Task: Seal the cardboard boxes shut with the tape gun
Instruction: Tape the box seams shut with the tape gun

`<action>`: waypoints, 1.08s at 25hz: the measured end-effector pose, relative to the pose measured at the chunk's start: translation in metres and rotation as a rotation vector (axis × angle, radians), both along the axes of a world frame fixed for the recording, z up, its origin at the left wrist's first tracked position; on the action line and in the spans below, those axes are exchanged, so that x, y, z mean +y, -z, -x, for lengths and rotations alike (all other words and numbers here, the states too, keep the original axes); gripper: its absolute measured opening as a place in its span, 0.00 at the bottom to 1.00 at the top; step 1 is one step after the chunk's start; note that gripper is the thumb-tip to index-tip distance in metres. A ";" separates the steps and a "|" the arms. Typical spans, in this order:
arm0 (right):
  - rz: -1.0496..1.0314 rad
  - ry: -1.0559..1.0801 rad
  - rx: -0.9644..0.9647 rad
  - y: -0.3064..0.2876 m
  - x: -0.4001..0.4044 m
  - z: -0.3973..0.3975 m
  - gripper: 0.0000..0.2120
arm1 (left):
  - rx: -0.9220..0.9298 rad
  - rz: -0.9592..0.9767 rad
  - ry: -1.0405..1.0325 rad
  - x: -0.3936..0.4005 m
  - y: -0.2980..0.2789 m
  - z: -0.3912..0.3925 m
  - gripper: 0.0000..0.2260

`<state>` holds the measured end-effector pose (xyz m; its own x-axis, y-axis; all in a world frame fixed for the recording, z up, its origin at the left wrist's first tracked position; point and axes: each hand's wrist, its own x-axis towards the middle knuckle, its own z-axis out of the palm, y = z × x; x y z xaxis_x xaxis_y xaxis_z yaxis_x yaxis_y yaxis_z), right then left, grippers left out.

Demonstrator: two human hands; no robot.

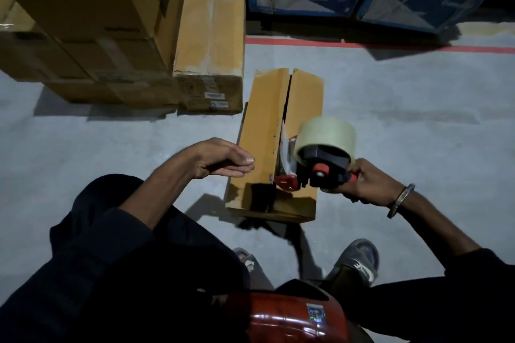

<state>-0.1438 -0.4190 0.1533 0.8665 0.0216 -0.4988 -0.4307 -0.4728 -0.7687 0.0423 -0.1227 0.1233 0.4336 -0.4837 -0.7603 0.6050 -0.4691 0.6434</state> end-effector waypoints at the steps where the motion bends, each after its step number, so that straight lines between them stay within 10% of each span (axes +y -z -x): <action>1: 0.024 -0.020 0.000 0.011 0.002 0.005 0.16 | -0.009 -0.025 0.022 0.009 0.003 0.005 0.08; 16: 0.427 -0.297 0.008 0.107 -0.012 0.040 0.16 | -0.010 -0.347 -0.123 0.067 0.108 0.033 0.04; 27: 0.594 -0.400 0.060 0.139 0.001 0.051 0.13 | -0.377 -0.627 -0.036 0.050 0.149 0.051 0.05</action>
<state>-0.1943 -0.4185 0.0138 0.8196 0.0416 -0.5714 -0.1708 -0.9343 -0.3130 -0.0084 -0.0729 -0.0255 0.7277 0.0129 -0.6858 0.4175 -0.8016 0.4279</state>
